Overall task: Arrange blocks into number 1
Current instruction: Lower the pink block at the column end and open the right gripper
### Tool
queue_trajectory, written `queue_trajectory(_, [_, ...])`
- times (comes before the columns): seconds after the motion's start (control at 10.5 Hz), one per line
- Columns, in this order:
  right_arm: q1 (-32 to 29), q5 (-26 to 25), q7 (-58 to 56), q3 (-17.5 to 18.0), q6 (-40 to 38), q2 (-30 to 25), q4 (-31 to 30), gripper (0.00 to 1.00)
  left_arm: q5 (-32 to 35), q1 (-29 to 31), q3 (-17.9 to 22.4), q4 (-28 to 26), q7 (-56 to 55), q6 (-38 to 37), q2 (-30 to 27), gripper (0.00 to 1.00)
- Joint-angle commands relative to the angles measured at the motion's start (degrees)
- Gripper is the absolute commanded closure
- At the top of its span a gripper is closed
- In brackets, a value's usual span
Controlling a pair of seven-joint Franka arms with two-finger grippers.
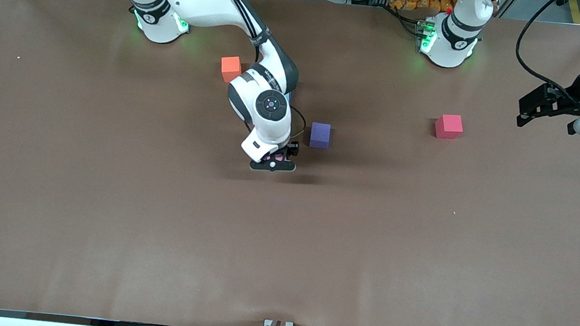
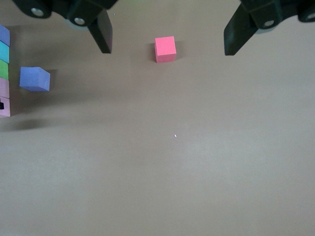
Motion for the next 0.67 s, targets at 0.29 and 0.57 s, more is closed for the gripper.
queue_trajectory(0.29, [-0.9, 0.8, 0.8, 0.1, -0.6, -4.4, -2.0, 0.05, -1.5, 0.1, 0.0, 2.0, 1.6, -1.3, 0.1, 0.00])
queue_trajectory(0.57, [-4.3, 1.0, 0.8, 0.1, -4.4, -9.5, -2.0, 0.04, -1.4, -0.3, -0.5, 2.0, 1.3, -1.3, 0.1, 0.00])
